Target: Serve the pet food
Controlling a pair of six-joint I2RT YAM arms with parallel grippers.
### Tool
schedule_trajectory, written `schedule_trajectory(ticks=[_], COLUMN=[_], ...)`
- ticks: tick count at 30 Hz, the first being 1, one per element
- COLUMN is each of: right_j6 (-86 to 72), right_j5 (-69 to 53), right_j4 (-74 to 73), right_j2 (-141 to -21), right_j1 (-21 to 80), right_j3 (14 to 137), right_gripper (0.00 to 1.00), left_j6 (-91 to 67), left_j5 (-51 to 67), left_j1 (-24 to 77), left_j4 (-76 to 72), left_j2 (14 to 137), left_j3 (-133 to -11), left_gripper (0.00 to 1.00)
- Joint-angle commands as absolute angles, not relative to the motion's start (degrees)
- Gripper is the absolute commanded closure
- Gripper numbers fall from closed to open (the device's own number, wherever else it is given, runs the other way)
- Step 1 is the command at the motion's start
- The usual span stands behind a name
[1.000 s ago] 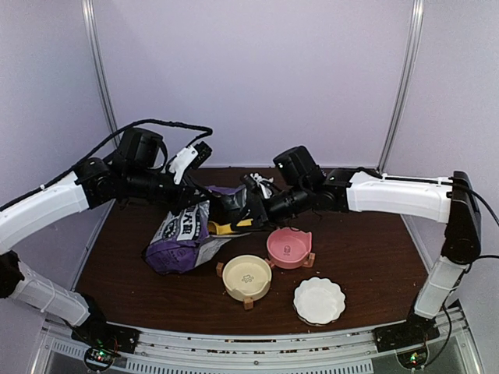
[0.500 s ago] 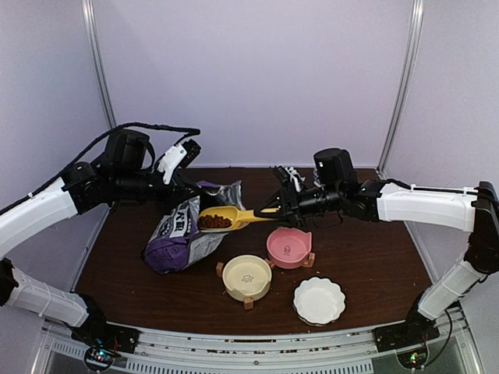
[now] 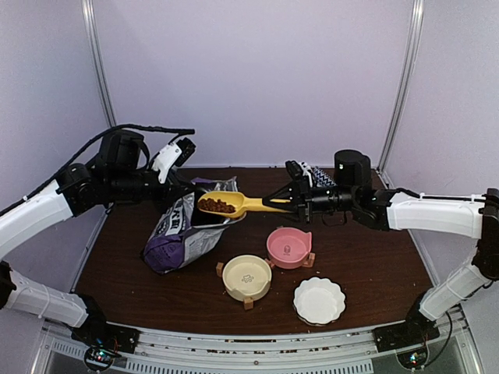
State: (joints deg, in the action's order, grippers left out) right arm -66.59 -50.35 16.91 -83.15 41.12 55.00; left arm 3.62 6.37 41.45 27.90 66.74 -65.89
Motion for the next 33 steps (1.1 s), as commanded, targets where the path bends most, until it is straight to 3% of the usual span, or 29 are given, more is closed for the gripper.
schedule_trajectory(ticks=[1, 14, 33], right_j6=[-70.41, -75.34, -68.65], right_j5=[-50.92, -53.31, -54.15], right_j4=[25.05, 32.65, 20.18], right_j2=[-80.5, -78.67, -62.95], right_j1=[40.27, 40.24, 38.94], right_j3=[52.84, 50.89, 39.76], right_gripper=[0.94, 0.95, 0.95], left_j6=[4.94, 1.34, 2.54], left_j5=[4.27, 0.32, -2.0], left_j1=[40.96, 39.38, 33.37], left_j4=[24.87, 24.1, 23.64], left_j2=[64.97, 64.7, 65.22], left_j3=[-65.7, -65.75, -64.72], left_gripper=[1.0, 1.0, 1.0])
